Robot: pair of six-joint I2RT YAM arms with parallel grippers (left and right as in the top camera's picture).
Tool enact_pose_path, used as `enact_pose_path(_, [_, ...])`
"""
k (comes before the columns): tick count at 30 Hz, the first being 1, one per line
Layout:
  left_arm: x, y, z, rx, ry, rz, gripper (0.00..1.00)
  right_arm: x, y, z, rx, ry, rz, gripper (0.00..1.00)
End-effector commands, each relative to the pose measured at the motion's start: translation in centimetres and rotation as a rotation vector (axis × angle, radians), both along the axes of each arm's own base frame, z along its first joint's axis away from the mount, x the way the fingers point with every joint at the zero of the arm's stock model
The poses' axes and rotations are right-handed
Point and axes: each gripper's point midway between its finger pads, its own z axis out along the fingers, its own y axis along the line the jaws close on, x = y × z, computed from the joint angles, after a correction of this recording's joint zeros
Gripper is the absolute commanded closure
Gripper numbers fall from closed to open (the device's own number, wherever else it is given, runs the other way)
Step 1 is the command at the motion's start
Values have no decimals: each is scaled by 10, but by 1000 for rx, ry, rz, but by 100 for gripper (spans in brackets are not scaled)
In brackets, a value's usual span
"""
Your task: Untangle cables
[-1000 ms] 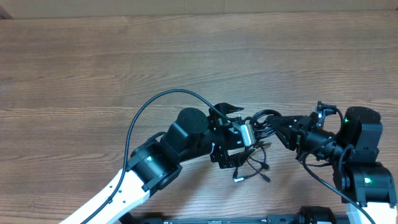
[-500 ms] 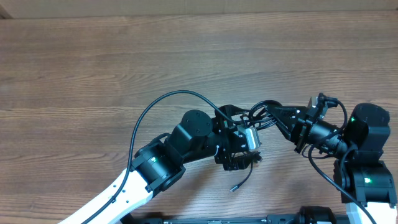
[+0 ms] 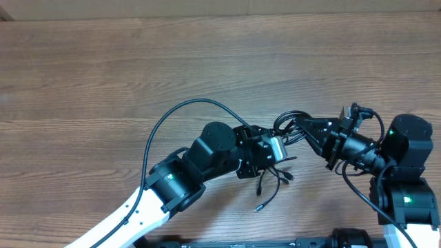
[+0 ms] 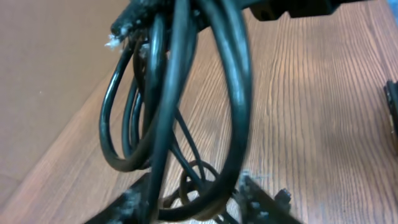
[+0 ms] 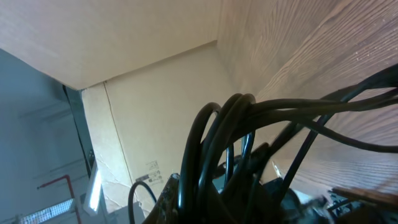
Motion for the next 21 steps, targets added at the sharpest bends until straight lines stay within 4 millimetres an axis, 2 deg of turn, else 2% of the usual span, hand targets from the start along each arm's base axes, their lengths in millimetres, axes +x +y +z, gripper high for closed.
enact_pose_path(1, [11,3,3,-17,27,83,69,-6,3,15,3,-55,28,96])
enact_pose_path(4, [14,4,3,-21,35,106,78,-6,3,15,0,-55,29,96])
enact_pose_path(8, [15,3,5,-43,57,119,85,-7,3,12,-17,-63,35,96])
enact_pose_path(10, [14,3,6,-45,56,118,96,-7,3,11,-24,-67,37,96])
enact_pose_path(12, [14,3,6,-45,56,115,96,-7,3,10,-39,-88,38,95])
enact_pose_path(16, [8,-1,7,-54,68,79,96,1,-4,6,-101,-132,-4,73])
enact_pose_path(21, [7,-1,8,-69,93,83,96,3,-6,5,-146,-181,-7,67])
